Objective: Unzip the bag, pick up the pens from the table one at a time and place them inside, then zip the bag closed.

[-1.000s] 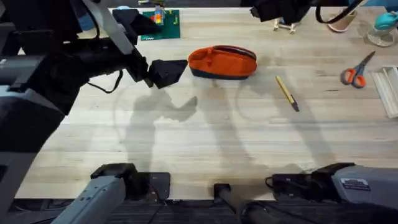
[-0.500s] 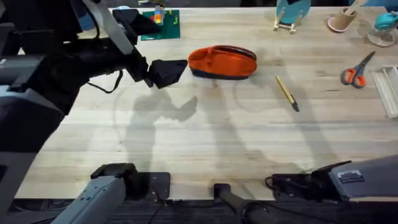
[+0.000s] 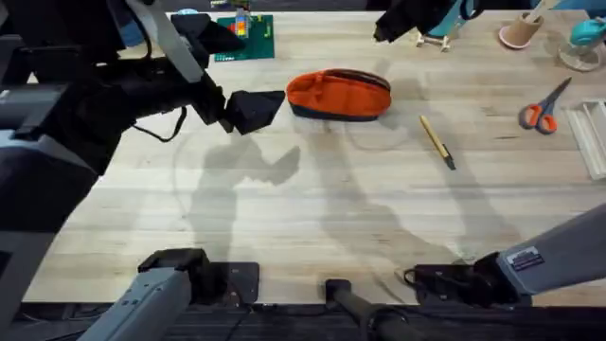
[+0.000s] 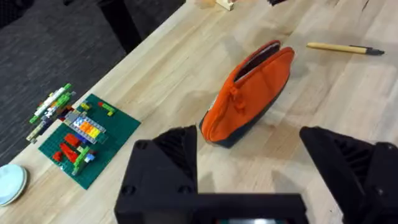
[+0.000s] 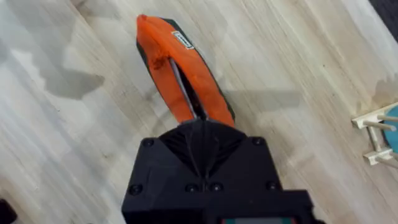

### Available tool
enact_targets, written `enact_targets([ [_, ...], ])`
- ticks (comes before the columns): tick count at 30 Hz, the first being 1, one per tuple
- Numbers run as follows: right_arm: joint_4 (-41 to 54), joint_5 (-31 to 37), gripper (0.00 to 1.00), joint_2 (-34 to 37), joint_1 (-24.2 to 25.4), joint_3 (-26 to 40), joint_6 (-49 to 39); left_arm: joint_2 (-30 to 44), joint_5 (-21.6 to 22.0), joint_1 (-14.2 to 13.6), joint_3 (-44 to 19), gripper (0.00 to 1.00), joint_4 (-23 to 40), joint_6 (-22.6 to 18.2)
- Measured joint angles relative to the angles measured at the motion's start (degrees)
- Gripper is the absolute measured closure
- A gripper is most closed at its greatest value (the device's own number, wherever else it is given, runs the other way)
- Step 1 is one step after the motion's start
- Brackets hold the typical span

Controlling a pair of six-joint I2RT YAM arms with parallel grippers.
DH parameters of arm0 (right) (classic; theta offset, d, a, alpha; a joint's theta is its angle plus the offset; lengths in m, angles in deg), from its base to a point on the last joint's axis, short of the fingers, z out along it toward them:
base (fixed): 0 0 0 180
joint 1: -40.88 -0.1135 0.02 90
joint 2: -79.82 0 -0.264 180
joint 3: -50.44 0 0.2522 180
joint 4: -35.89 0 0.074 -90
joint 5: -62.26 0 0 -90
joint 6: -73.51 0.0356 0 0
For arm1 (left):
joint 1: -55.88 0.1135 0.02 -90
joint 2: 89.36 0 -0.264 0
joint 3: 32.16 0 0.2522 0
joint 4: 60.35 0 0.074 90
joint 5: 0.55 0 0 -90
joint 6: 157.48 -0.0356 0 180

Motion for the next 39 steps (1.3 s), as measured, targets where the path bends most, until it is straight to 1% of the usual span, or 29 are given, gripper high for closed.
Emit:
enact_targets([
  [13,1.84,1.08,0.971,5.2,0.0,0.17,0.0,0.0,0.17,0.0,0.0,0.009,0.0,0.0],
  [34,2.8,1.09,0.971,10.33,-0.67,0.25,0.02,0.0,0.17,0.0,0.0,0.008,0.0,0.0],
  [39,2.71,1.09,0.972,12.62,-0.81,0.33,0.04,0.0,0.17,0.0,0.0,0.008,0.0,0.0],
])
